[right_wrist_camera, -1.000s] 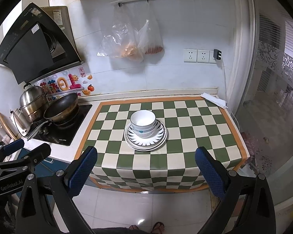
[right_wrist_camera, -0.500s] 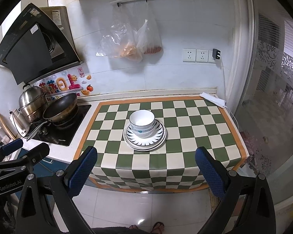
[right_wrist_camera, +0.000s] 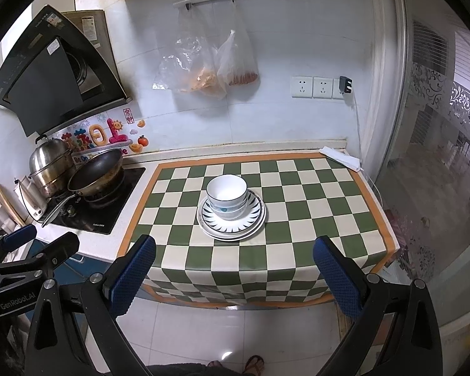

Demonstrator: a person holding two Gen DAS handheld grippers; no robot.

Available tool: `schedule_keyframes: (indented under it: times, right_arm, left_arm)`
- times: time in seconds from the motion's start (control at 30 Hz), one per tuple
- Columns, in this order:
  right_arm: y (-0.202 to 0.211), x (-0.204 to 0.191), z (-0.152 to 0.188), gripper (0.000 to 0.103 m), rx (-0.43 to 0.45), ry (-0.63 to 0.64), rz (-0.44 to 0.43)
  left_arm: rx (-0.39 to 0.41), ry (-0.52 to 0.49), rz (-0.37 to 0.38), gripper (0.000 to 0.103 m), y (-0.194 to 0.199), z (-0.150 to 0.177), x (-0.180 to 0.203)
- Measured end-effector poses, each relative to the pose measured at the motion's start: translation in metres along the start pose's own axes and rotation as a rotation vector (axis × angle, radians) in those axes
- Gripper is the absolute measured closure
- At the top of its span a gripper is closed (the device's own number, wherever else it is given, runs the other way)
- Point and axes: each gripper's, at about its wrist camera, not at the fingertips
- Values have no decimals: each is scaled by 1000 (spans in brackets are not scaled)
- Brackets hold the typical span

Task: Organize plates and bowls

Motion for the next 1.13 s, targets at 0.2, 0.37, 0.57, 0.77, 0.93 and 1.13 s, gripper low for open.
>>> schedule_keyframes:
  times: [0.2,0.37,0.57,0.77,0.93,1.13]
  right_arm:
    - [0,1,0,1,-2,1,-1]
    - [1,0,2,1,-2,-2,0]
    - [1,-1,3,1,0,-3,2]
    - [0,-1,5,1,-3,-6,2]
    - [-3,-4,9,1,-9,-2,0]
    - [-4,-6,9,1,-11,0,2]
  left_arm:
    - [1,-2,2,0,0,1,0]
    - [1,-6,7,0,-2,1,0]
    - [1,-7,10,0,-3,1,-2]
    - [0,-7,11,0,-3,1,-2]
    - [-3,-9,11,0,-3,1,-2]
    - [7,-13,13,0,-7,4,-7]
Point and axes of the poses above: each gripper's, at about its wrist camera, not at the fingertips, and y roughly against the way its jaws point, x to its right, z to its underside, and after that the axes turned 13 degrees about -y, right-handed
